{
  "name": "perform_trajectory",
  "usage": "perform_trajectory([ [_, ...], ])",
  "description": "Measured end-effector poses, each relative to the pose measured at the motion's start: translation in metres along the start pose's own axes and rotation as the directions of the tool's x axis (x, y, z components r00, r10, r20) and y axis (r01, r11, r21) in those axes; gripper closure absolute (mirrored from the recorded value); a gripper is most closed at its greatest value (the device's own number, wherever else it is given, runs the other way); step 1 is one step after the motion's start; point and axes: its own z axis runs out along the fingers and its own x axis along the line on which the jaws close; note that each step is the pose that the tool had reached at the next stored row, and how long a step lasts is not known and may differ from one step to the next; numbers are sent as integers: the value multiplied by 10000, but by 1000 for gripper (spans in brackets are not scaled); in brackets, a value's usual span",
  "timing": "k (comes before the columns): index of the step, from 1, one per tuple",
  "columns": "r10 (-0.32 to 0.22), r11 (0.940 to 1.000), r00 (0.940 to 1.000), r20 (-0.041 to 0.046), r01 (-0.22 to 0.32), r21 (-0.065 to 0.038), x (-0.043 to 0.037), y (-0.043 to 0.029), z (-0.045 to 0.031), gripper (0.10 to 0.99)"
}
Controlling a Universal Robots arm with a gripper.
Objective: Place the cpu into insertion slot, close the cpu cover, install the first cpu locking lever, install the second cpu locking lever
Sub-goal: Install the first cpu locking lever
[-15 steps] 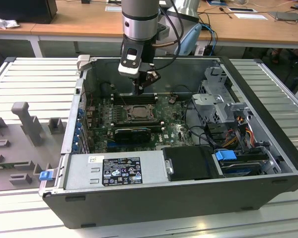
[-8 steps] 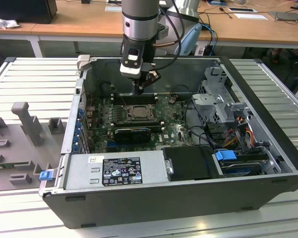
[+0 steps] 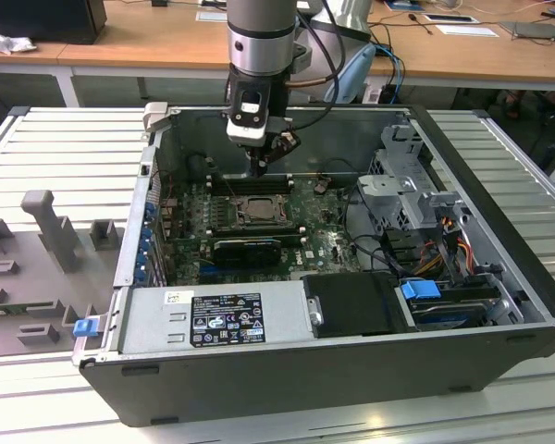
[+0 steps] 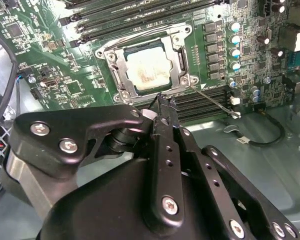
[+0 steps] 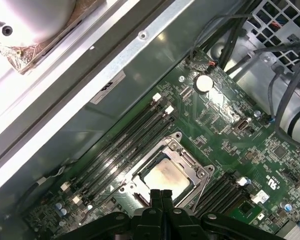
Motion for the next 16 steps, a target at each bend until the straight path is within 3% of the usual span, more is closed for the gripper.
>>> perform_trajectory([
  [10, -481, 9988, 9988, -32, 481, 12, 0, 0, 0, 980],
  [16, -1427, 9898, 9897, -96, 1427, 31, 0, 0, 0, 980],
])
